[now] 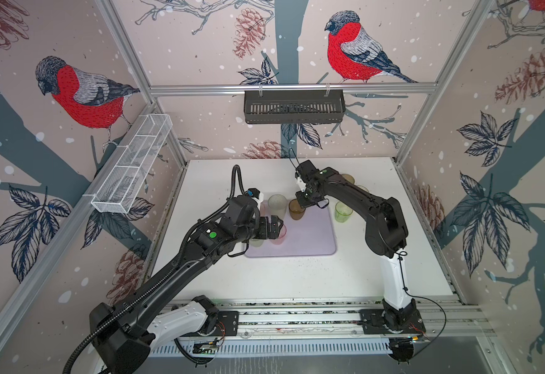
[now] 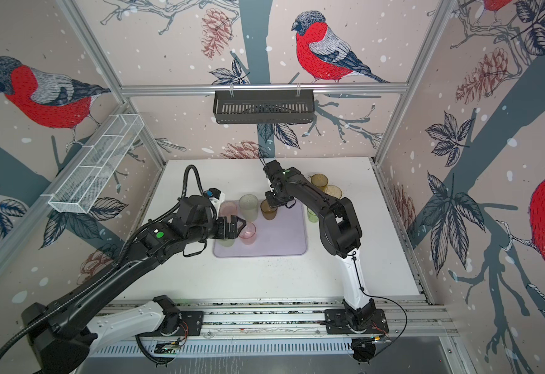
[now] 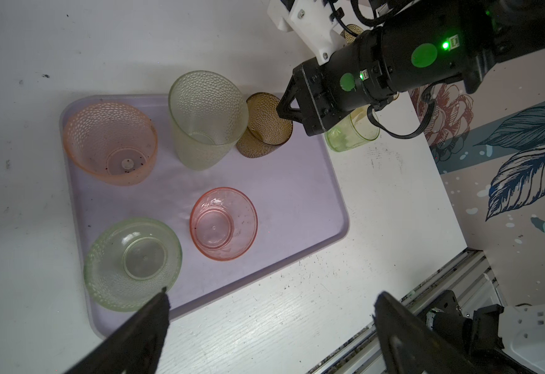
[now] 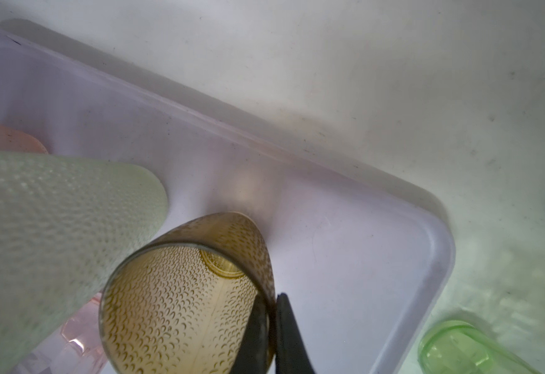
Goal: Place the glasses into the tray
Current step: 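Carry the dark amber cup over the tray and lower it near the frosted green cup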
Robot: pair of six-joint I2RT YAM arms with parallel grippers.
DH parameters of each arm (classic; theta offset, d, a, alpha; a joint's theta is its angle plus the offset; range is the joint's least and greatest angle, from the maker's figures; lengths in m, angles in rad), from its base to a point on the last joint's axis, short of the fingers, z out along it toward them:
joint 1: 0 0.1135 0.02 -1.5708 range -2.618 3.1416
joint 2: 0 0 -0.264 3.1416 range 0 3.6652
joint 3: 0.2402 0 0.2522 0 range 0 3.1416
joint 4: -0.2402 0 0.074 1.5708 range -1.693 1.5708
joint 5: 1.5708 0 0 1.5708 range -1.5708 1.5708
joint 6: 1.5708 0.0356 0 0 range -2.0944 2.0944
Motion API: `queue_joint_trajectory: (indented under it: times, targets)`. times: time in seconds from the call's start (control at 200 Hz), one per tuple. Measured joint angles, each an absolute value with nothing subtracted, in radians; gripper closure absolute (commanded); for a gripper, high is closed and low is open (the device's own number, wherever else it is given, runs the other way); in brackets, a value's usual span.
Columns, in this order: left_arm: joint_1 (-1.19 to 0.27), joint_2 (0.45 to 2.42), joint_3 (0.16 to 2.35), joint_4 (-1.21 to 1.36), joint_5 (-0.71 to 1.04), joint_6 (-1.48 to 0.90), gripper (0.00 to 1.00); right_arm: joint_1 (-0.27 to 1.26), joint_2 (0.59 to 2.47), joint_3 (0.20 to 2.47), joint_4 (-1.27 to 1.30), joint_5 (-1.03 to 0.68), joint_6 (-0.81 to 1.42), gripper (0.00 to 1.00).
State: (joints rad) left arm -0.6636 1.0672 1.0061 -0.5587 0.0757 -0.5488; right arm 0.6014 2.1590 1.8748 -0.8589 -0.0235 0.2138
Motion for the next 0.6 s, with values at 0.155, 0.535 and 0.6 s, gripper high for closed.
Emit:
queue_joint_trajectory:
  times: [0.155, 0.535, 0.6]
  targets:
    - [-0.664, 1.068, 1.007, -0.558, 0.076, -0.549, 0.02, 0.601, 2.159, 1.867, -0.855, -0.023, 0.214, 0.97]
    - [-0.664, 1.073, 1.01, -0.558, 0.076, -0.548, 0.02, 0.601, 2.159, 1.864, -0.851, -0.023, 0.213, 0.94]
    - [-0.664, 1.073, 1.01, -0.558, 0.076, -0.544, 0.02, 0.601, 2.159, 1.864, -0.851, -0.023, 0.213, 0.94]
